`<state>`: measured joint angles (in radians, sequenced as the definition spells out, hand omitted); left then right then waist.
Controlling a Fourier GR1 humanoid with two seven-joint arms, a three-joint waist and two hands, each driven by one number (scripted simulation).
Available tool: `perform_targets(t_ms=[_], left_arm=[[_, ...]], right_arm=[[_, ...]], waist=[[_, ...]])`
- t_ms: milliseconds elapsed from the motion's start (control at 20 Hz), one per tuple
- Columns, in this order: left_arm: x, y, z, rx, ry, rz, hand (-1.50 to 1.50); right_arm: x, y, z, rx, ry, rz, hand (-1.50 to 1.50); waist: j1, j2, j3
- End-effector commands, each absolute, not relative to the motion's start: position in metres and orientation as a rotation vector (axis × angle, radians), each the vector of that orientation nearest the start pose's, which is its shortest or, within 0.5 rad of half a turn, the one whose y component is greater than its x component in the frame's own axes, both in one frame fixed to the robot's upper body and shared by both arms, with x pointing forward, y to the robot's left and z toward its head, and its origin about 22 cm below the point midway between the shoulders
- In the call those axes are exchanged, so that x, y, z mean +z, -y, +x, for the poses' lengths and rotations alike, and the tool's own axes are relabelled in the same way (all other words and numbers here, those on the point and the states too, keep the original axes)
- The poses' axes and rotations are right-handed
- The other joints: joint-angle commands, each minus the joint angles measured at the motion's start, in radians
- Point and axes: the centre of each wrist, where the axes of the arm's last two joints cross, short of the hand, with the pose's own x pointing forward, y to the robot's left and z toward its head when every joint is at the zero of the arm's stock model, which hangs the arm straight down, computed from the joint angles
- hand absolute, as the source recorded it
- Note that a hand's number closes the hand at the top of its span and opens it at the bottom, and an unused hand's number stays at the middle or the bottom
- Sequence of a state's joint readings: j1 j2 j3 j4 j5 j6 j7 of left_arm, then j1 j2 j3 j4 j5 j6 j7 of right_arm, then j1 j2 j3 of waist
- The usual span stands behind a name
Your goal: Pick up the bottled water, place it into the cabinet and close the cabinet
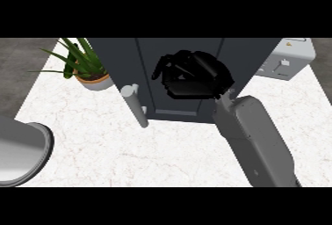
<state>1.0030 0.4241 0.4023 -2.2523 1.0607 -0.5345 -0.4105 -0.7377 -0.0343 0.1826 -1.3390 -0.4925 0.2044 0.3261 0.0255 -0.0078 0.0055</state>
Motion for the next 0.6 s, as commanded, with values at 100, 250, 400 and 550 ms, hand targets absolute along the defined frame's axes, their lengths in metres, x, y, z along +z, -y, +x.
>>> perform_targets(t_ms=[100, 250, 400, 550], left_arm=[[0.115, -0.369, 0.006, 0.263, 1.985, -0.354, -1.50], [0.120, -0.382, 0.010, 0.251, 1.983, -0.365, -1.50], [0.103, -0.370, 0.022, 0.263, 1.985, -0.349, -1.50], [0.116, -0.373, 0.014, 0.242, 1.978, -0.370, -1.50]], right_arm=[[0.164, 0.093, 0.394, 0.445, 1.552, 0.727, 1.50], [0.178, 0.070, 0.391, 0.430, 1.530, 0.795, 1.50], [0.166, 0.072, 0.391, 0.468, 1.504, 0.841, 1.50], [0.168, 0.077, 0.399, 0.474, 1.513, 0.848, 1.50]], waist=[[0.020, 0.013, -0.005], [0.026, 0.015, -0.006], [0.010, 0.016, -0.006], [0.020, 0.016, -0.005]])
